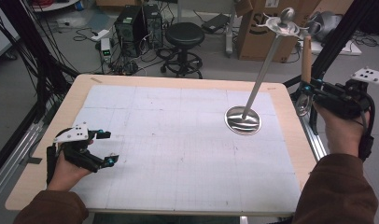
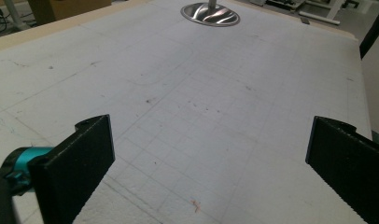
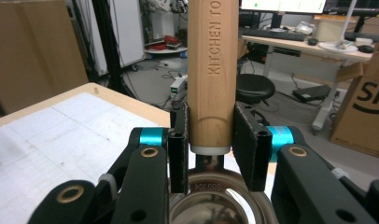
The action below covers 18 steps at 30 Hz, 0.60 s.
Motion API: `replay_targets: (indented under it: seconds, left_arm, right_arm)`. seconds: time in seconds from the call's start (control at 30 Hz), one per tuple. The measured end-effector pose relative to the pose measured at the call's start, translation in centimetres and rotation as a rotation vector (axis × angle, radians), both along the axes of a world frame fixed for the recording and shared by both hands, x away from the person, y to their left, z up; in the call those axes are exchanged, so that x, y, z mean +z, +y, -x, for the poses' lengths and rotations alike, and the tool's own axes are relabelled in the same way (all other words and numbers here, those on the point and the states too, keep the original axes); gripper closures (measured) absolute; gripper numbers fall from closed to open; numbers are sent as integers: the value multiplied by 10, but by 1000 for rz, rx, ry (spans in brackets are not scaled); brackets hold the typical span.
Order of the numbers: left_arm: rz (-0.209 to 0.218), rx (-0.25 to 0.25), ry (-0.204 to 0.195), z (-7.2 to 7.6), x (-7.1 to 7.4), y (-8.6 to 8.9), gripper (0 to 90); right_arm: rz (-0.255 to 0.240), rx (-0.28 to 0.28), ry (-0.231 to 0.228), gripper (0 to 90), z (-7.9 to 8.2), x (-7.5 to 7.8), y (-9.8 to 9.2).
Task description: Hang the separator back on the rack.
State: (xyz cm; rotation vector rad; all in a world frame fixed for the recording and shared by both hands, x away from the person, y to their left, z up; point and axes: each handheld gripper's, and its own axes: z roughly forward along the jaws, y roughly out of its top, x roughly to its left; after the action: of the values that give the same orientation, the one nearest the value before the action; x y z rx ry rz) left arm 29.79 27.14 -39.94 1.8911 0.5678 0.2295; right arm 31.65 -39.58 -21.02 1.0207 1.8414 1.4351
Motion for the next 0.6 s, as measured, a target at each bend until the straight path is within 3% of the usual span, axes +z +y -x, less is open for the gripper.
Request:
replay_targets:
  seconds: [0.2, 0.6]
  left_arm:
    - [2, 3, 4, -1, -1, 1, 17]
    - [0, 5, 7, -1, -2, 2, 17]
  right_arm:
    - [-7, -6, 6, 685, -9, 3, -2]
    - [-17, 18, 24, 685, -24, -5, 9]
